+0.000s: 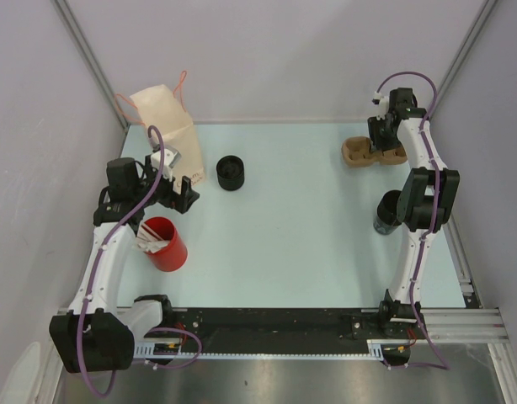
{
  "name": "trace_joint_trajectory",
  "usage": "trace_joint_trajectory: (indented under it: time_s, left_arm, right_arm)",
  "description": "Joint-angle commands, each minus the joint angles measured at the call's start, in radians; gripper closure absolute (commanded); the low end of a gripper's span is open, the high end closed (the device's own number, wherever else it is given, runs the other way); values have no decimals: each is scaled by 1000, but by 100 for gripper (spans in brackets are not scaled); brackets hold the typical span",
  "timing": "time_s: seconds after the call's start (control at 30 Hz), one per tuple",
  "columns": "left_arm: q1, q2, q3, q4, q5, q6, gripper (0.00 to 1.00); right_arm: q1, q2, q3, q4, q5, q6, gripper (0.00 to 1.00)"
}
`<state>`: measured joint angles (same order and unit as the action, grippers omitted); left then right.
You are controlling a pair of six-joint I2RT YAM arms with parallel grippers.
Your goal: Pack the takeout coffee
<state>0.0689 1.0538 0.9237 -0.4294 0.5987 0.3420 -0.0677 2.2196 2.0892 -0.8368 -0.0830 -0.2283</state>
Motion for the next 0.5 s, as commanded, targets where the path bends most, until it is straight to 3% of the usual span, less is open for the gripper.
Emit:
trace_joint_trajectory:
  time_s: [0.0,0.47]
  left_arm:
    - [8,-5,-5,31,32,18,1]
    - [11,-6,-5,31,30,18,1]
  right_arm:
    - [-4,-63,49,25,11,15,53]
    - [-7,-64,46,21,11,9,46]
